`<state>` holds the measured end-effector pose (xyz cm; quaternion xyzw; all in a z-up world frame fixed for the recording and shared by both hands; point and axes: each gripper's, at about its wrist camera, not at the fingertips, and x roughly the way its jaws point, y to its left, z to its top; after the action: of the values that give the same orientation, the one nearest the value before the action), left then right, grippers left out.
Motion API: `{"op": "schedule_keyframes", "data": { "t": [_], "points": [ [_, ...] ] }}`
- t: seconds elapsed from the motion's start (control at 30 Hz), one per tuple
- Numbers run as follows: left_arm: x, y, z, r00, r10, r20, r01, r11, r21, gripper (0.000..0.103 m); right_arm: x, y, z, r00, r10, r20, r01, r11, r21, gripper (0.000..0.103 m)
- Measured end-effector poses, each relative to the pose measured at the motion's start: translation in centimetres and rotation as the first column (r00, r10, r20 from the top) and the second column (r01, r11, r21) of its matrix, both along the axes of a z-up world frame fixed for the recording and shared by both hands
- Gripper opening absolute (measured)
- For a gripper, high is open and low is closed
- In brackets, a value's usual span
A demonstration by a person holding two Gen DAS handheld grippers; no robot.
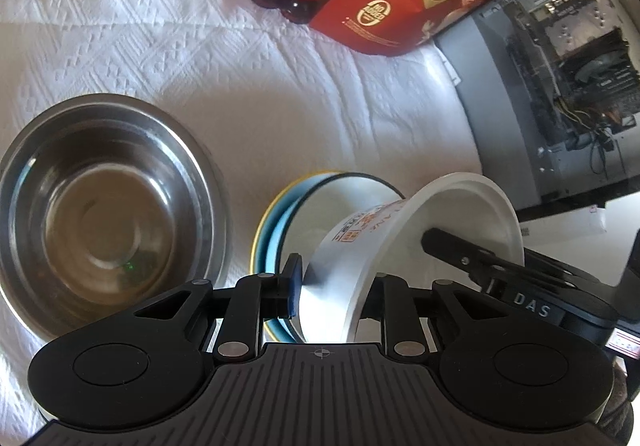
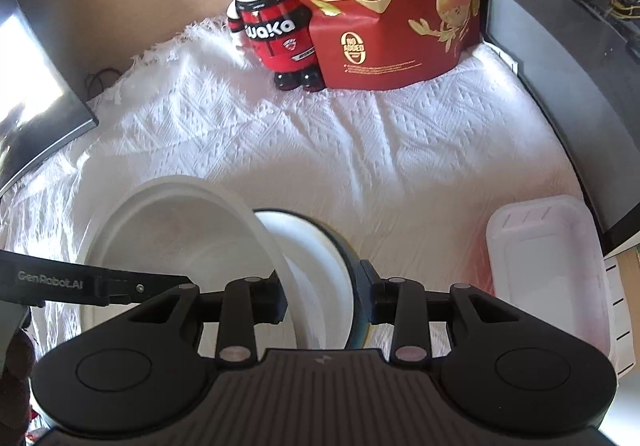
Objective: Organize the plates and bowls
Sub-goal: 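Open both grippers and withdraw them from the white plastic bowl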
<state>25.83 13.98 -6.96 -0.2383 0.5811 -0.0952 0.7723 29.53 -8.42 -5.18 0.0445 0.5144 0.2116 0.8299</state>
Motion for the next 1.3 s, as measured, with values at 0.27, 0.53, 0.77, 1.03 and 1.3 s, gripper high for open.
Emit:
{"op": "schedule_keyframes", "data": {
  "t": [0.27,0.53,0.77,1.03,1.3],
  "points": [
    [0.2,-1.3,-0.3,0.996,-0.086,0.036,0.082,0.991,0.102,0.024,0.7,-0.3,-1.2,1.000,-0.018,-0.026,0.017,0.999,-0.030,0.034],
    [-1.5,-3.1,2.6,0.962,-0.207,0.176,0.167,0.961,0.220,0.029,0.3,0.5,-1.5,0.999,0.019,-0.027,-0.020,0.999,-0.027,0.034],
    [-1.2,-0.1,3.9,0.976,-0.080,0.201,0.072,0.996,0.043,0.024,0.5,1.2,-1.2,0.999,0.034,0.016,-0.033,0.997,-0.071,0.034],
    [0.0,0.8,2.8,0.985,-0.036,0.168,0.030,0.999,0.036,0.024,1.0,1.5,0.6,0.996,0.053,0.073,-0.050,0.998,-0.045,0.037],
    [0.7,1.7,1.4,0.992,0.025,0.126,-0.028,0.999,0.026,0.023,2.0,1.2,-0.2,0.998,0.024,0.051,-0.021,0.998,-0.061,0.037]
  ]
}}
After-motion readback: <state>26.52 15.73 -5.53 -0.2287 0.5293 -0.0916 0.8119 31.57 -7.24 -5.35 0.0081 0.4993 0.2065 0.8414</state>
